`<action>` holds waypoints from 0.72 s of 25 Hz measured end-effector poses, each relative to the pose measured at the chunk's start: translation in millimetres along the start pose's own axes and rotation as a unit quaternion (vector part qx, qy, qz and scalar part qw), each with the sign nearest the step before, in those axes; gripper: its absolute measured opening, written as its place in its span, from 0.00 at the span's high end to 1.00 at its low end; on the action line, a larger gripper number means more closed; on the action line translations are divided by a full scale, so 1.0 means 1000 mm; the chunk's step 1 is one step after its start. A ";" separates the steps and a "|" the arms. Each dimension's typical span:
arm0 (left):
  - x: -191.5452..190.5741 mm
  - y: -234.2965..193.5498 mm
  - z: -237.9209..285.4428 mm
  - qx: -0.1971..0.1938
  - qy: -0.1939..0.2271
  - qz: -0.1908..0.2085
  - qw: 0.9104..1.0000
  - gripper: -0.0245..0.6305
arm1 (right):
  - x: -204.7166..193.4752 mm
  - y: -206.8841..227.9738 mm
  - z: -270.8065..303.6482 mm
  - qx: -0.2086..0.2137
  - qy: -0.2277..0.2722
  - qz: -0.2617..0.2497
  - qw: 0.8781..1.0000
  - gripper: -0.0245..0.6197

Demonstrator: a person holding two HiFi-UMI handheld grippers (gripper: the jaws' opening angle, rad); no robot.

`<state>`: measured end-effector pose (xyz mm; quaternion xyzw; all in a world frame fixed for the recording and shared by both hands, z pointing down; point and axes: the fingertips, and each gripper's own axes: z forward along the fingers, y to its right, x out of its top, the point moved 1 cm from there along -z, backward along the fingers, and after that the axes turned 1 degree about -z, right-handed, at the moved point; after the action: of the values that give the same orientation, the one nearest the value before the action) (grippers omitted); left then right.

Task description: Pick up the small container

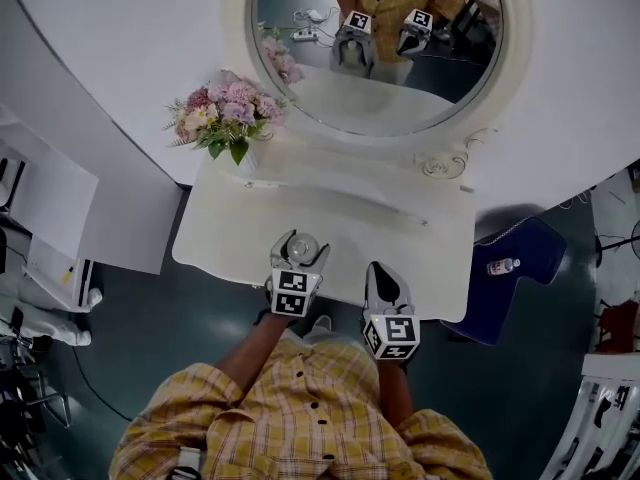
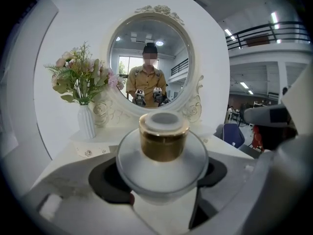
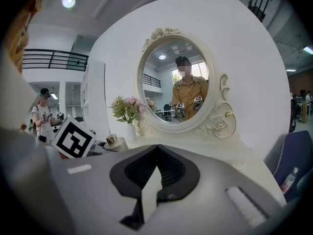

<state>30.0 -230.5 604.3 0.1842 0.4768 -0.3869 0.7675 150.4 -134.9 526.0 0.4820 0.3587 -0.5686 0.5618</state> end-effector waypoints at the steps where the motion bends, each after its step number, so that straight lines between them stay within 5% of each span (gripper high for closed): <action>1: 0.004 0.002 -0.003 -0.002 0.004 0.000 1.000 0.44 | 0.002 0.001 -0.001 -0.001 0.002 0.000 1.000 0.96; 18: 0.054 0.015 -0.056 -0.007 0.066 0.010 0.998 0.44 | 0.027 -0.014 -0.016 0.005 0.029 -0.005 1.000 0.96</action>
<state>21.3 -207.2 529.1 0.2084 0.5274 -0.3630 0.7393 141.8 -126.1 494.2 0.4992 0.3745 -0.5588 0.5462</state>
